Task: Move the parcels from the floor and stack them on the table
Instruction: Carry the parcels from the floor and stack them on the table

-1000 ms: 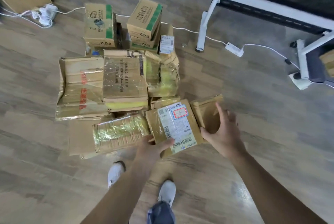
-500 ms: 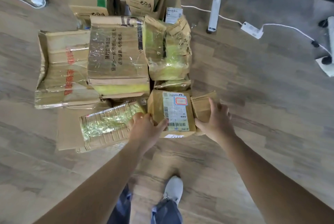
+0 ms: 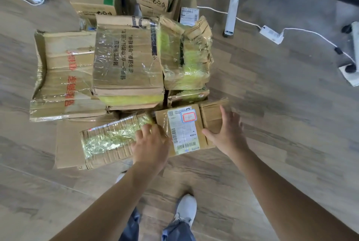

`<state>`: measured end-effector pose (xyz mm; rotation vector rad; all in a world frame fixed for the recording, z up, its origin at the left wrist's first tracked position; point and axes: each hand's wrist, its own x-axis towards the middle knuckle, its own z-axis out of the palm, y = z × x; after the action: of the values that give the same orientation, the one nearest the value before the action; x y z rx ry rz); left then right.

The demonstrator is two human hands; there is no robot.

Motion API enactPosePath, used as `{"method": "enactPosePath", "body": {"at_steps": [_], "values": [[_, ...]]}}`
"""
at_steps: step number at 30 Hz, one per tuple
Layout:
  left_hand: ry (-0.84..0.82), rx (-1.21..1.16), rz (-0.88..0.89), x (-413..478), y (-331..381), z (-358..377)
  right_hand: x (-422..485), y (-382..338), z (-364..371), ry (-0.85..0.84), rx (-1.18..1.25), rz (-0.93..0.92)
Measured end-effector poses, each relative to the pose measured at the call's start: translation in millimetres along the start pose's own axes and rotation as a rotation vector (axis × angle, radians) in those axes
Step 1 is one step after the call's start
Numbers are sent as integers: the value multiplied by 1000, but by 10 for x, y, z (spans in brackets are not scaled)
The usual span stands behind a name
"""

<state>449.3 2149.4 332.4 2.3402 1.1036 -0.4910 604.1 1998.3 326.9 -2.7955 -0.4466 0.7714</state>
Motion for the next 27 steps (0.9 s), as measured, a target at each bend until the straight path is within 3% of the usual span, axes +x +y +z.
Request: {"method": "enactPosePath", "body": {"at_steps": [3,11,16,20,24,27], "values": [[47,-117,-36,-4,-159,-46,-23,-118,106,-4,-33,-31],[53,-99,-45,18,-428,-177,-52,-270,174,-116,-20,-91],[77,-178,-71,-7,-471,-288,-131,-393,43,-41,-132,-89],[116,-251,-6,-95,-371,-541,-228,-654,-128,-1,-112,-206],[277,-319,144,-121,-235,-880,-395,-992,-347,-5,-5,-297],[439,-321,132,-31,-201,-1163,-450,-1271,-447,-21,100,-353]]}}
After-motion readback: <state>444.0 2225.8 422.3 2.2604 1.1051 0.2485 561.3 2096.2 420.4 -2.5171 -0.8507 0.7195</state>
